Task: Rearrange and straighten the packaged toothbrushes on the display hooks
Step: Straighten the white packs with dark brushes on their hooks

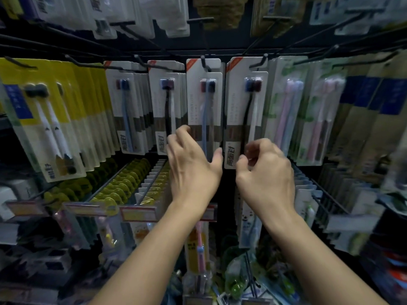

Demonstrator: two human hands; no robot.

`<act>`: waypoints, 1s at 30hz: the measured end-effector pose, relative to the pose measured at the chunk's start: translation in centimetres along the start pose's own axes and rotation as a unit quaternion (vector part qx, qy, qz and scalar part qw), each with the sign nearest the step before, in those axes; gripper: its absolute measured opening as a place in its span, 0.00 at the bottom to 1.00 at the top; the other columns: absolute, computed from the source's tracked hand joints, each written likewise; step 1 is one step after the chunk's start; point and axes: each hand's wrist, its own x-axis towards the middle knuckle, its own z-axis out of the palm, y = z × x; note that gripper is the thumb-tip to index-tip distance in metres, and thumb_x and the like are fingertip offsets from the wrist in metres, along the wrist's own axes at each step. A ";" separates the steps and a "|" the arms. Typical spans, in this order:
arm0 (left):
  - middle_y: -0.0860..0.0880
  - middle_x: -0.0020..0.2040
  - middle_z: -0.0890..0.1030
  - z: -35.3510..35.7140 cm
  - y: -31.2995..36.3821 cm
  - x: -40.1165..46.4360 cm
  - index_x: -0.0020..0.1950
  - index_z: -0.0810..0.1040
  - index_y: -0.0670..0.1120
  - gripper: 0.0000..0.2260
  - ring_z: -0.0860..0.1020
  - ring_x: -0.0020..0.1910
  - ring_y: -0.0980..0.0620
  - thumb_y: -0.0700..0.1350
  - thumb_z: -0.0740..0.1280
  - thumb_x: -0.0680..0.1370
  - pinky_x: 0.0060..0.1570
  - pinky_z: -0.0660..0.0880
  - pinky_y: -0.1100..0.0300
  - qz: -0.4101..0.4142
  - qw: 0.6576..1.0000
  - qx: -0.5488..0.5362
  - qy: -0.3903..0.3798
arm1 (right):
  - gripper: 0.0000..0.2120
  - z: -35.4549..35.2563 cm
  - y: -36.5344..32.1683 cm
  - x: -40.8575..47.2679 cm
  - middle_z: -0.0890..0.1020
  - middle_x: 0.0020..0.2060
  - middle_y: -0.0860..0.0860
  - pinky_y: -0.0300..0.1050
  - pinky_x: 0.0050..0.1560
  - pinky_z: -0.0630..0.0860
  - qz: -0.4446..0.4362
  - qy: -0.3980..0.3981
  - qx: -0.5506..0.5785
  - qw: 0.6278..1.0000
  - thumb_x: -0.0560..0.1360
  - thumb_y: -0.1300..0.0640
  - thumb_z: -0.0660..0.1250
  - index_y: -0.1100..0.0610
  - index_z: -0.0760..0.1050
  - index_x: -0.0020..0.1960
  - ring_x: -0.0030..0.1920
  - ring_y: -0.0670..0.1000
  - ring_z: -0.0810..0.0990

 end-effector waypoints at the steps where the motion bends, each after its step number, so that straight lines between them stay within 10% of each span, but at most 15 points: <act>1: 0.44 0.65 0.70 0.1 0.0 0.1 0.72 0.62 0.46 0.33 0.73 0.64 0.43 0.55 0.75 0.75 0.59 0.76 0.50 -0.002 1.000 -0.004 0.002 | 0.12 0.0 0.3 0.1 0.79 0.53 0.50 0.53 0.52 0.79 -0.002 0.009 0.001 1.000 0.78 0.51 0.68 0.53 0.75 0.60 0.52 0.55 0.80; 13: 0.44 0.67 0.70 1.3 -1.1 1.0 0.74 0.62 0.47 0.38 0.74 0.66 0.43 0.56 0.79 0.72 0.63 0.76 0.49 -0.036 0.999 0.012 -0.014 | 0.38 2.1 1.1 1.6 0.67 0.68 0.57 0.51 0.58 0.74 0.016 0.003 -0.057 0.998 0.75 0.45 0.75 0.59 0.61 0.75 0.71 0.59 0.68; 30: 0.44 0.69 0.70 1.5 -1.1 1.6 0.74 0.63 0.46 0.38 0.76 0.66 0.42 0.58 0.78 0.73 0.58 0.76 0.52 -0.057 0.996 0.047 -0.051 | 0.34 3.4 1.4 2.5 0.68 0.68 0.56 0.57 0.58 0.77 0.042 -0.006 -0.063 0.997 0.75 0.49 0.75 0.56 0.61 0.72 0.68 0.62 0.73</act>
